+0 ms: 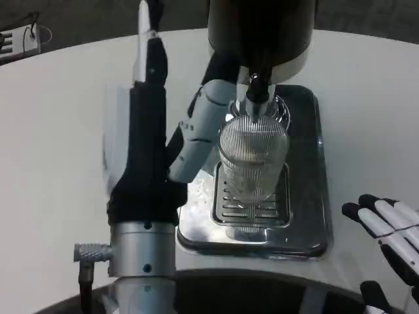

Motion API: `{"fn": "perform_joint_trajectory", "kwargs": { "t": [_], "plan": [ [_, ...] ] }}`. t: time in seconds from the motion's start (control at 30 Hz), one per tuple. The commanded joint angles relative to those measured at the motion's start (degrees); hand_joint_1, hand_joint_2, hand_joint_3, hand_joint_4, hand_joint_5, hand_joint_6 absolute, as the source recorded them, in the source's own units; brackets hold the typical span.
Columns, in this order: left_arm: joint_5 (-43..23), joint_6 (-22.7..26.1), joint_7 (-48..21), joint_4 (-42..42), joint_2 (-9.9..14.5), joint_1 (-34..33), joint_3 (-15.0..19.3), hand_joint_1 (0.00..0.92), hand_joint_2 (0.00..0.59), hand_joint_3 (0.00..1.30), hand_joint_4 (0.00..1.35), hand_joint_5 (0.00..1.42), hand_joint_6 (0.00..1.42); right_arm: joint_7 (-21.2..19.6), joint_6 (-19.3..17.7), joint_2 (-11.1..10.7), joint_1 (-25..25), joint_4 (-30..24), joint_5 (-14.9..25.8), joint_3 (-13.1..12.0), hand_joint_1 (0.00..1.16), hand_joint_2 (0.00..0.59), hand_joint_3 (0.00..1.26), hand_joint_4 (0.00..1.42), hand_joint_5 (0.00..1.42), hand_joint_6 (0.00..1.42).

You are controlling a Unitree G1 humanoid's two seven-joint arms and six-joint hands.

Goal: Grasp the cup under the faucet to collect the drink, then remove the cup.

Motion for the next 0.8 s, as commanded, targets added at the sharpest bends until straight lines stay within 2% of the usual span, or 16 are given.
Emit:
{"fn": "perform_joint_trajectory", "kwargs": {
  "t": [0.03,0.27,0.57,0.8],
  "plan": [
    [3.17,4.77,-4.73,-0.30,-0.20,-3.56,-2.06,0.000,0.173,0.00,0.00,0.00,0.00,-0.34,-0.78,0.13,0.74,-0.55,0.74,-0.42,0.16,0.580,0.12,0.09,0.12,0.21],
    [8.90,6.77,-8.40,0.66,0.26,-7.67,-4.89,0.000,0.175,0.00,0.00,0.00,0.00,-0.56,-0.81,0.49,1.06,-0.65,0.85,-0.63,0.16,0.581,0.12,0.09,0.12,0.21],
    [10.14,6.80,-10.21,2.39,-0.53,-8.07,-7.00,0.000,0.175,0.00,0.00,0.00,0.00,-0.56,-0.86,0.45,0.94,-0.40,1.14,-0.78,0.16,0.581,0.12,0.09,0.12,0.21],
    [10.34,7.24,-11.00,3.50,-0.19,-7.13,-7.85,0.000,0.171,0.00,0.00,0.00,0.00,-0.50,-1.01,0.24,0.82,-0.20,1.41,-0.92,0.16,0.581,0.12,0.09,0.12,0.21]
  ]
}}
